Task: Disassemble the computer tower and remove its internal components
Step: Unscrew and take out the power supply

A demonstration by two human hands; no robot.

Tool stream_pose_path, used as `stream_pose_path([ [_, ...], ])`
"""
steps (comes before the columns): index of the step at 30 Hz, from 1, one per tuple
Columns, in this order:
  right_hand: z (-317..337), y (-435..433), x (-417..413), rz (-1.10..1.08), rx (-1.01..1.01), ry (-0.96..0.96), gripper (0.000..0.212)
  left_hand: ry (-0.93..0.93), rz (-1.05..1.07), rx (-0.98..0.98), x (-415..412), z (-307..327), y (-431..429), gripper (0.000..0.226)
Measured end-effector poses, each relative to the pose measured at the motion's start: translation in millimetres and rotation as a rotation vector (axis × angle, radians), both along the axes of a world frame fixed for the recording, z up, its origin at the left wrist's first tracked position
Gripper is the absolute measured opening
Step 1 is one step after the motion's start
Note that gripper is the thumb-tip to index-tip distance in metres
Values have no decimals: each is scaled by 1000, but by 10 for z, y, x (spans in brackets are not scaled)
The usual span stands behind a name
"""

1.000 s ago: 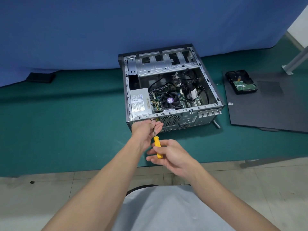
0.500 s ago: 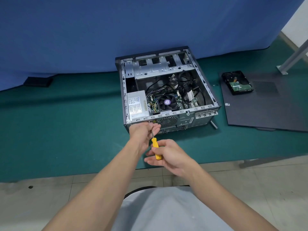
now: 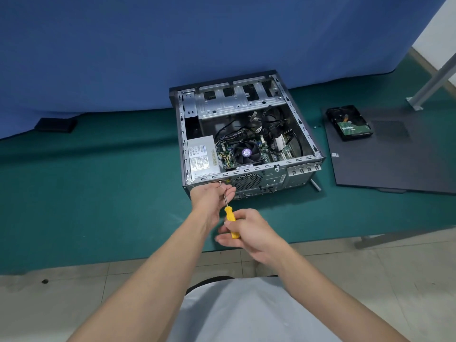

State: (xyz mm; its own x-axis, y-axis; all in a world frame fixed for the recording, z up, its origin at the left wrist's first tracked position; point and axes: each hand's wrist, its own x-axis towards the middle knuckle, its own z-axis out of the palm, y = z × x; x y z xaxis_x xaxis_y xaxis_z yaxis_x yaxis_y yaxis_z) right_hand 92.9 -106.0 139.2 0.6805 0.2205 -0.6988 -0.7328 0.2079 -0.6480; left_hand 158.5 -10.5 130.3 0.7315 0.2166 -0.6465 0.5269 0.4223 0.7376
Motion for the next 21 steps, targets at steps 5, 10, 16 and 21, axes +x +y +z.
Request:
stream_pose_path([
  [5, -38, 84, -34, -5, -298, -100, 16, 6, -3, 217, 22, 1, -17, 14],
  [10, 42, -14, 0, -66, 255, 107, 18, -15, -25, 24, 16, 33, 4, 15],
  [16, 31, 91, -22, -35, -71, -10, 12, 10, -16, 34, 4, 39, 18, 10],
  [21, 49, 97, -17, -92, -30, 9, 11, 11, -4, 97, 20, 41, -24, 11],
])
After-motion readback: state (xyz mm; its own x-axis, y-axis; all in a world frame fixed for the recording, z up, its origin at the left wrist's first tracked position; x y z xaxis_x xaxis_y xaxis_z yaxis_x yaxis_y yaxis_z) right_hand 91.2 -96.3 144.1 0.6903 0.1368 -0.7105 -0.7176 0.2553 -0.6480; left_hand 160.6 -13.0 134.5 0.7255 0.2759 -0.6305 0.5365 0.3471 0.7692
